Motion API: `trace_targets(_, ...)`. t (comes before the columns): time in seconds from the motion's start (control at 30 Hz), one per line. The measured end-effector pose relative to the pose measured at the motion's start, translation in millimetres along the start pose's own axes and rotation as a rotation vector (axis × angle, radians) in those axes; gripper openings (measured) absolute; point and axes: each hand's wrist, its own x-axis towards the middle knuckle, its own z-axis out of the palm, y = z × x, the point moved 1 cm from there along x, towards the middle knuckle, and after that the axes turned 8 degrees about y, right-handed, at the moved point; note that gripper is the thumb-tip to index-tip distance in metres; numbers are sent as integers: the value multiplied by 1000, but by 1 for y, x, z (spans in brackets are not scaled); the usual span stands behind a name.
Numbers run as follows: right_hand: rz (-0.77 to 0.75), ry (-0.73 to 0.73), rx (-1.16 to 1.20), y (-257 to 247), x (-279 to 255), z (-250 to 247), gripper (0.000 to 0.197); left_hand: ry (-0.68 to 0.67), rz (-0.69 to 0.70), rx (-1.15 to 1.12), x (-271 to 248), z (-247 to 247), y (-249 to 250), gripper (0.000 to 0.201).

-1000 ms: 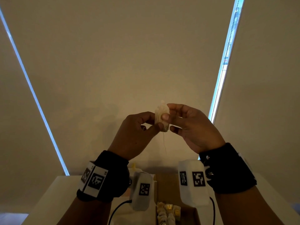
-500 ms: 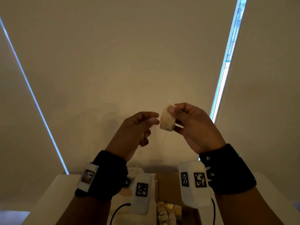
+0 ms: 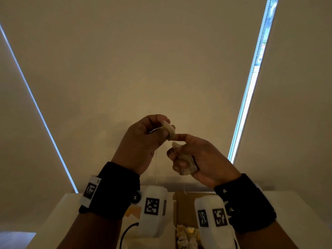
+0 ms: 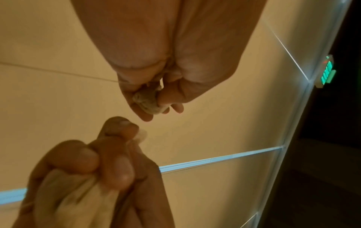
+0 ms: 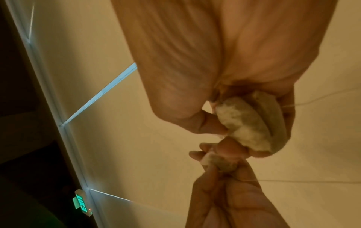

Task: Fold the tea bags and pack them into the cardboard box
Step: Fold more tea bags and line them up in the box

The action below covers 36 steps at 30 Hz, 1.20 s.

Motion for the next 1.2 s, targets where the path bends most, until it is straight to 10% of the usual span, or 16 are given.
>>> trace_targets(0.77, -224, 125, -734, 6, 29, 13, 29, 60, -61, -178, 16, 1, -4, 23)
trace_targets(1.07, -338, -13, -382, -13, 20, -2, 29, 272, 81, 235, 15, -14, -1, 10)
trace_targets(1.2, -356, -17, -319, -27, 21, -4, 29, 165, 168, 385, 9, -10, 2, 15)
